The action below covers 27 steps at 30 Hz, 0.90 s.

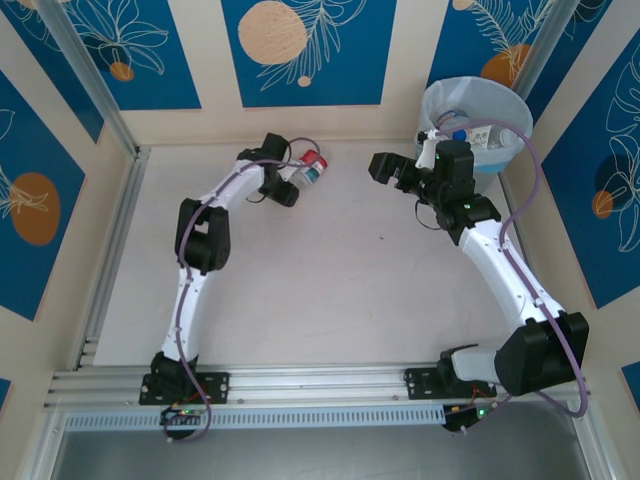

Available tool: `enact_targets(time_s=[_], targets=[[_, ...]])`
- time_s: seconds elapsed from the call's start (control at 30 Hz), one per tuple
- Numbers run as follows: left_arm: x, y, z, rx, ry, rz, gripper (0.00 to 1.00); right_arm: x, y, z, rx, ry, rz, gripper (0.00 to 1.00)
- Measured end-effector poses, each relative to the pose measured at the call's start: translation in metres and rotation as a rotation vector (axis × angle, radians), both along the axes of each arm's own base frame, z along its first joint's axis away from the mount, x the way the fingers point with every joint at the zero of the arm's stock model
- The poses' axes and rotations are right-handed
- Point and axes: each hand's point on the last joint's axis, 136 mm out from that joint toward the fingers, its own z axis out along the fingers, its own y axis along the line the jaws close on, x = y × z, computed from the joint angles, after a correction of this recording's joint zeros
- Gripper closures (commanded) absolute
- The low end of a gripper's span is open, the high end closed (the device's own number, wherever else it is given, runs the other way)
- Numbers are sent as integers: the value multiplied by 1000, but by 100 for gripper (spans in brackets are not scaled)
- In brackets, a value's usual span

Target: Put the plastic bottles in the bin

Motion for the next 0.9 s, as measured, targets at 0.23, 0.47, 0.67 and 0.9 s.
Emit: enact_targets(time_s=[0.23, 0.47, 0.67, 0.9], targets=[[4, -2, -9, -10, 11, 25, 62, -8, -3, -2, -5, 4, -8, 0], [-1, -2, -10, -20, 26, 37, 90, -13, -5, 3, 1, -2, -15, 1], [-39, 5, 2, -34, 39, 27, 95, -15, -1, -17, 56, 76, -16, 1], [-90, -24, 85, -179, -136, -48, 99, -5, 17, -50, 190, 253, 28, 0]])
